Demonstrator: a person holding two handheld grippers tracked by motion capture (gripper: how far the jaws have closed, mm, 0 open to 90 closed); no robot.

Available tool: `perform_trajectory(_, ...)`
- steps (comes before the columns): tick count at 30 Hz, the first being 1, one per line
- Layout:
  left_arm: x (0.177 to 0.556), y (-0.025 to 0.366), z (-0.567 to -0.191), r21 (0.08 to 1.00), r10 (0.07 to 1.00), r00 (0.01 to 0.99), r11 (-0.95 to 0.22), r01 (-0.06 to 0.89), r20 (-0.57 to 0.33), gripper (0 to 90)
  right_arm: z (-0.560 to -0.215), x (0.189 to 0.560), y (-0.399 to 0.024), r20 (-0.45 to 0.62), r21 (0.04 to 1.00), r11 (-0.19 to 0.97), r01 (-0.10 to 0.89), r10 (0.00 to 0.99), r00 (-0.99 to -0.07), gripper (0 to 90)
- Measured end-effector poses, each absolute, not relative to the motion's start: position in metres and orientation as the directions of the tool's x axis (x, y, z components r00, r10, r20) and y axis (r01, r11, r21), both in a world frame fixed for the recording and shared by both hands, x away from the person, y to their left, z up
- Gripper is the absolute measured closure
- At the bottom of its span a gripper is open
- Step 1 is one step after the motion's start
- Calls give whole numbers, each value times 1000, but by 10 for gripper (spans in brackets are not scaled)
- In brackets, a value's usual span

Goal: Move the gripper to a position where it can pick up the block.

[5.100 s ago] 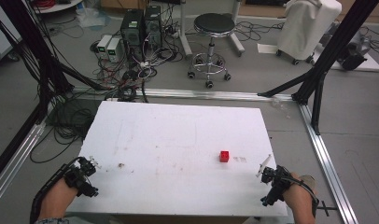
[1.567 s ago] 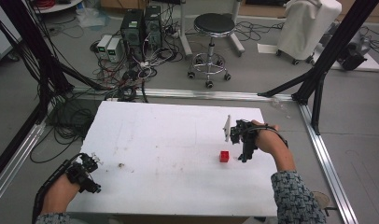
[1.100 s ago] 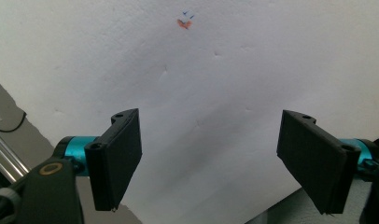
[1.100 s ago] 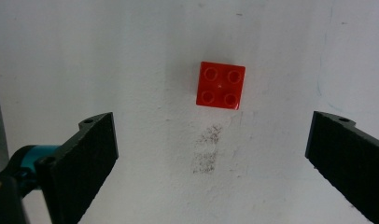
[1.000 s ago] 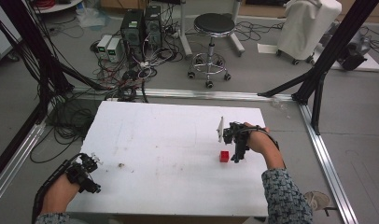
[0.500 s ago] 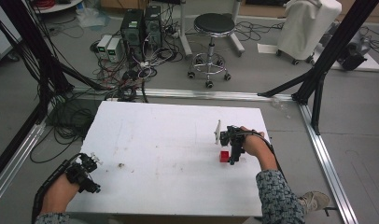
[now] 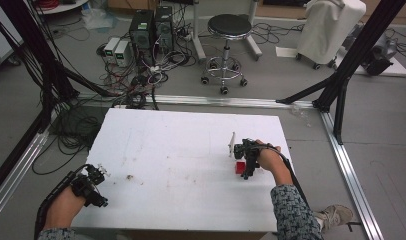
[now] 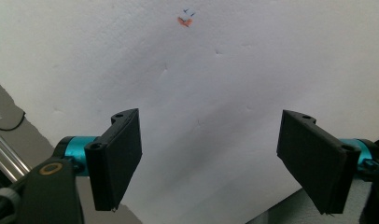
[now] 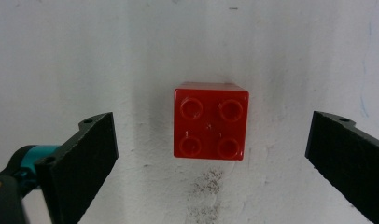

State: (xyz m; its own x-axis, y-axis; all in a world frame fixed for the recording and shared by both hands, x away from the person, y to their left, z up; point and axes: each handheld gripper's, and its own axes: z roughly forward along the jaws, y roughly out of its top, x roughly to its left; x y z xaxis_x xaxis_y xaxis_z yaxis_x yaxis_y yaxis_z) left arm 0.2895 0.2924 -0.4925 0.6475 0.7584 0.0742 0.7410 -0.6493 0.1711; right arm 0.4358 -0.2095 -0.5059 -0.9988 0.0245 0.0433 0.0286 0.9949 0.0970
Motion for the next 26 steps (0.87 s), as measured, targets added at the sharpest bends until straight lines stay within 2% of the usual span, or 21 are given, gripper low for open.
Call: perform_trajectory(26,290,291,-493,173,757,649,-651,739,77,223,-520,435,-208,47,72,996,46,42,-998,16)
